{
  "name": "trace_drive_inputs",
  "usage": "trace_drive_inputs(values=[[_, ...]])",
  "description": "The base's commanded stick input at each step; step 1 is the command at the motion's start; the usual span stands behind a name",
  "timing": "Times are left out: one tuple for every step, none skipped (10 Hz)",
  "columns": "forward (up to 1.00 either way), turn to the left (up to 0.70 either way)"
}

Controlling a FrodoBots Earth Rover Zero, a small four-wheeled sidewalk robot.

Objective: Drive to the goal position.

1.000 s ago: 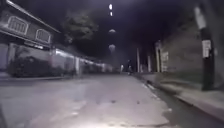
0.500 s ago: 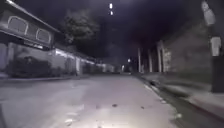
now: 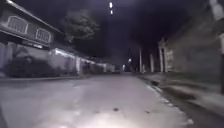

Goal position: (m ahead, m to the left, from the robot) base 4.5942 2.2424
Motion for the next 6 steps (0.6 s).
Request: trace_drive_inputs(values=[[0.5, 0.0], [0.5, 0.0], [0.5, 0.0], [0.5, 0.0], [0.5, 0.0], [0.5, 0.0]])
